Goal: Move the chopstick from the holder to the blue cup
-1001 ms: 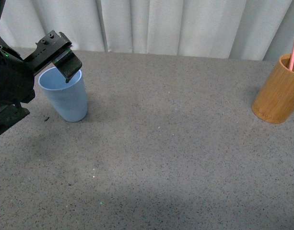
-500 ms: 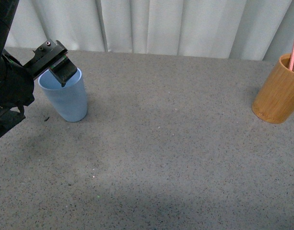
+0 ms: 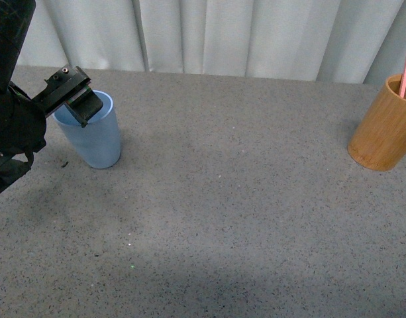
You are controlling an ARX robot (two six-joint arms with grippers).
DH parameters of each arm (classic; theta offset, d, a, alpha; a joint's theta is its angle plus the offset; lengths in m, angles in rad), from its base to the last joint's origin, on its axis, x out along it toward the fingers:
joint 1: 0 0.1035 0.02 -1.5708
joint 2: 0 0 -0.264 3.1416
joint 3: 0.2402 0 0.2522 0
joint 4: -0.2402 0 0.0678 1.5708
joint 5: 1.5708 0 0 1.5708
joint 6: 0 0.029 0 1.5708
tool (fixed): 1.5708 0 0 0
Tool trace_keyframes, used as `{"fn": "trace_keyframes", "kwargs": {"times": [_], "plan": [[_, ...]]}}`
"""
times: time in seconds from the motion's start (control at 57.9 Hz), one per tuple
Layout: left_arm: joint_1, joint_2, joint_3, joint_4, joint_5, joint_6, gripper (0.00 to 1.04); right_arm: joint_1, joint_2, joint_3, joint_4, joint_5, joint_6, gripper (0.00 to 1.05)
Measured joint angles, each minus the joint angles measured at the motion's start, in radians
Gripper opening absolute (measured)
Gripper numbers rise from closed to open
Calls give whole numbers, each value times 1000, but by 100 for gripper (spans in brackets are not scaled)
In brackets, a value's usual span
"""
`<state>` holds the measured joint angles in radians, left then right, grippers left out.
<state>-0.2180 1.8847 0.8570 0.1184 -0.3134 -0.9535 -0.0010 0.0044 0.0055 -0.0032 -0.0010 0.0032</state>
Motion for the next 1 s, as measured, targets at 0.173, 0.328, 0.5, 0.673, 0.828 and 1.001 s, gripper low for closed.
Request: {"fn": "trace_keyframes", "kwargs": {"times": [0.173, 0.328, 0.5, 0.673, 0.828, 1.001], "plan": [[-16, 11, 4, 23, 5, 19, 69, 0, 0, 0, 0, 0, 0, 95], [-34, 11, 14, 45, 20, 40, 46, 0, 0, 0, 0, 0, 0, 95], [-47, 11, 19, 53, 44, 57, 21, 0, 0, 0, 0, 0, 0, 95], [-53, 10, 21, 54, 74, 100, 4, 0, 0, 0, 0, 0, 0, 95], [-60, -19, 21, 61, 88, 181, 4, 0, 0, 0, 0, 0, 0, 95], [-133, -76, 16, 47, 126, 320, 4, 0, 0, 0, 0, 0, 0, 95]]}}
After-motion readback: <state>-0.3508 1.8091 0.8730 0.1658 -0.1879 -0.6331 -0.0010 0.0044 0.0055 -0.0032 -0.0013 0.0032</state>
